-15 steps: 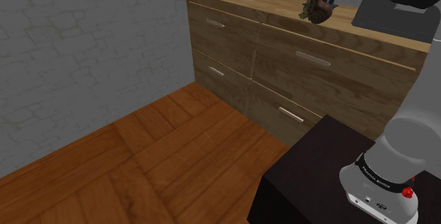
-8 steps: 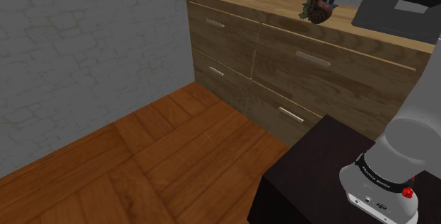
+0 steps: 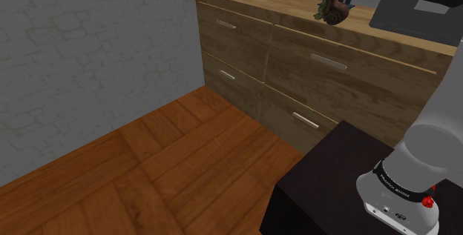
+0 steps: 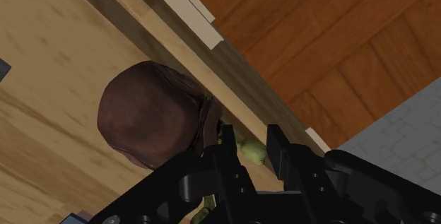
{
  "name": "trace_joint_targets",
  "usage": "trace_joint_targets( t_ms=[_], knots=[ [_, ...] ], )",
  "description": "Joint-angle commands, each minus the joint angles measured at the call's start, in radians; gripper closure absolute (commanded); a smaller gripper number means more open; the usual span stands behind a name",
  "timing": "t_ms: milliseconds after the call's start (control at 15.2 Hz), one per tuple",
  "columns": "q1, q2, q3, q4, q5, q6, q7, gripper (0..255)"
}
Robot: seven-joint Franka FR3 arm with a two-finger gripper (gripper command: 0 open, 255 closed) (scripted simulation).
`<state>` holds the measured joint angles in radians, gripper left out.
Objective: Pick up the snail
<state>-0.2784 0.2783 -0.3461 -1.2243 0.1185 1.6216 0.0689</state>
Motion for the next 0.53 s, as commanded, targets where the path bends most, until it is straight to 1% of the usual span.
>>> trace_joint_targets(
  t_ms=[0, 462],
  knots=[
    [0.0, 0.0, 0.0, -0.002, 0.0, 0.001, 0.0, 255],
    [-0.029, 0.065, -0.002, 0.193, 0.025, -0.13, -0.003, 255]
  ],
)
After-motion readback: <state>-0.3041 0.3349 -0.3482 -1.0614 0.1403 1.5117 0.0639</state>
